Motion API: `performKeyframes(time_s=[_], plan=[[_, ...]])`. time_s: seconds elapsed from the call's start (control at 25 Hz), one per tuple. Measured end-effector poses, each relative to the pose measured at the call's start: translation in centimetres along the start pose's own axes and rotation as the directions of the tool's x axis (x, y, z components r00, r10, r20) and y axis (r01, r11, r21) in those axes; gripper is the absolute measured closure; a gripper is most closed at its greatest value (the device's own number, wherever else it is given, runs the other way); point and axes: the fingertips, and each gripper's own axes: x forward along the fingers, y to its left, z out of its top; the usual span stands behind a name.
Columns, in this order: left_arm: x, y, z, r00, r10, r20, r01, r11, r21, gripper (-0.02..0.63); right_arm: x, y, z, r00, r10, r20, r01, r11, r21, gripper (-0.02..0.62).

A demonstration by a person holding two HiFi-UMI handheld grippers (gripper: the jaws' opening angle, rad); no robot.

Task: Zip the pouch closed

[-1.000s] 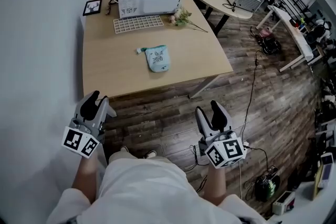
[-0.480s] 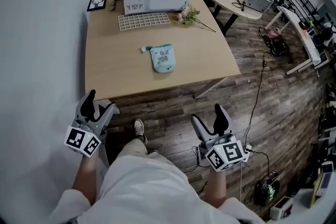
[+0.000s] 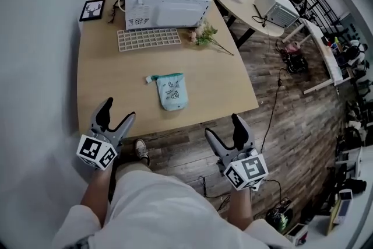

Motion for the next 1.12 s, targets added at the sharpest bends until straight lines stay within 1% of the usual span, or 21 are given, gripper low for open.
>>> performKeyframes(time_s=[0.16, 0.28, 0.4, 0.56, 0.64, 0.84, 0.96, 1.12], plan=[[4.4, 3.4, -1.3, 0.999, -0.014, -0.046, 0.013, 1.0, -0.012, 0.244, 6.2, -1.4, 2.2, 0.999, 0.023, -0.028, -0.024, 0.999, -0.027, 0.221], [7.1, 5.9, -2.3, 0.997, -0.03, -0.073, 0.028, 0.999, -0.03, 0.244, 10.1, -1.5, 2.1, 0.996, 0.048, -0.071, -0.05, 0.998, -0.031, 0.221], [9.3, 7.5, -3.4, 0.993, -0.045, -0.108, 0.04, 0.998, -0.05, 0.244, 12.7, -1.7, 1.9, 0.993, 0.056, -0.104, -0.06, 0.998, -0.037, 0.221], [12.1, 8.3, -5.2, 0.984, -0.063, -0.166, 0.054, 0.997, -0.055, 0.244, 14.9, -3.0, 1.9, 0.992, 0.051, -0.113, -0.053, 0.998, -0.02, 0.221], [13.3, 8.5, -5.8, 0.982, -0.059, -0.179, 0.05, 0.997, -0.055, 0.245, 15.6, -4.0, 1.5, 0.992, 0.052, -0.117, -0.053, 0.999, -0.007, 0.221], [16.6, 7.9, -7.5, 0.975, -0.06, -0.216, 0.051, 0.998, -0.046, 0.245, 17.6, -6.7, 0.9, 0.989, 0.092, -0.112, -0.092, 0.996, 0.008, 0.221], [17.8, 7.4, -9.5, 0.962, -0.04, -0.27, 0.034, 0.999, -0.029, 0.245, 19.3, -8.1, 0.6, 0.983, 0.138, -0.119, -0.138, 0.99, 0.008, 0.221], [18.8, 7.9, -13.3, 0.931, -0.007, -0.365, 0.0, 1.0, -0.019, 0.247, 21.2, -9.1, 0.2, 0.972, 0.188, -0.143, -0.19, 0.982, 0.002, 0.221]])
